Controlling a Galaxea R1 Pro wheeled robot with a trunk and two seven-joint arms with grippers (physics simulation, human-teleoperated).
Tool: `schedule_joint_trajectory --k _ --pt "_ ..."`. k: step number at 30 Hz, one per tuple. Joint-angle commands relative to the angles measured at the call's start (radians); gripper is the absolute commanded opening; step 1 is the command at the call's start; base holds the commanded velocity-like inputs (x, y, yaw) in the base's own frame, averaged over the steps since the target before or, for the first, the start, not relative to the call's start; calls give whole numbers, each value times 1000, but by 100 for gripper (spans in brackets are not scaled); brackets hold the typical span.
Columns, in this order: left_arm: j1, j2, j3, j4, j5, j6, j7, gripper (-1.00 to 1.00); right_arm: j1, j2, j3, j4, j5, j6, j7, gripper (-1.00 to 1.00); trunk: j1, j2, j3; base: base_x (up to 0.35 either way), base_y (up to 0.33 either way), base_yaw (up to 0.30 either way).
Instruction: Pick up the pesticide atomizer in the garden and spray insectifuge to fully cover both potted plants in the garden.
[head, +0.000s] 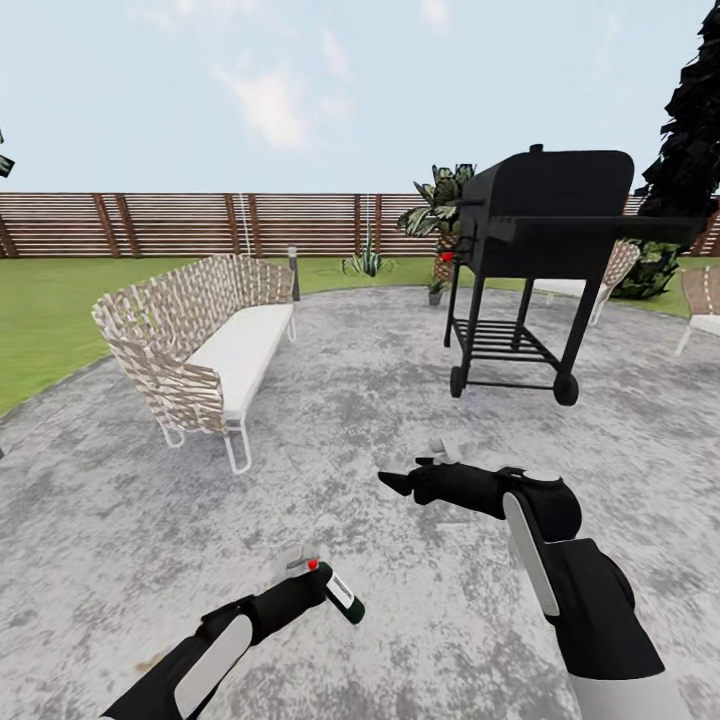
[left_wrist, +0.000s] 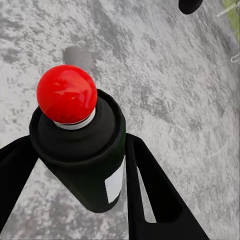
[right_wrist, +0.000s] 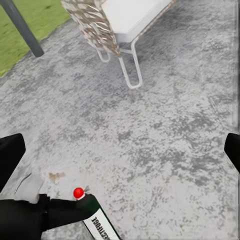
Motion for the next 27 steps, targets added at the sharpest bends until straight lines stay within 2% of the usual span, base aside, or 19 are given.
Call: schedule_joint_trajectory --k 1,2,4,6,18,27 --pt "0 4 -2 -8 9 5 0 -100 -1 -1 -1 -1 -8 7 -4 100 0 0 -1 333 0 0" --pt "23 33 -3 -66 12 8 3 -100 -1 -1 6 -1 -8 6 -5 100 0 0 -1 333 0 0" --pt "35 49 -3 -91 12 9 5 -100 -1 -1 7 -1 -8 6 -5 100 0 0 -1 335 0 0" --pt "40 55 -3 -100 11 9 8 -100 -1 -1 3 -1 -7 6 -6 100 0 0 -1 337 0 0" --pt "42 45 -5 -68 6 11 20 -100 -1 2 7 -1 -6 5 -8 100 0 0 -1 338 0 0" --pt "42 28 -6 -61 3 11 24 -100 -1 0 6 -1 -6 5 -9 100 0 0 -1 338 0 0"
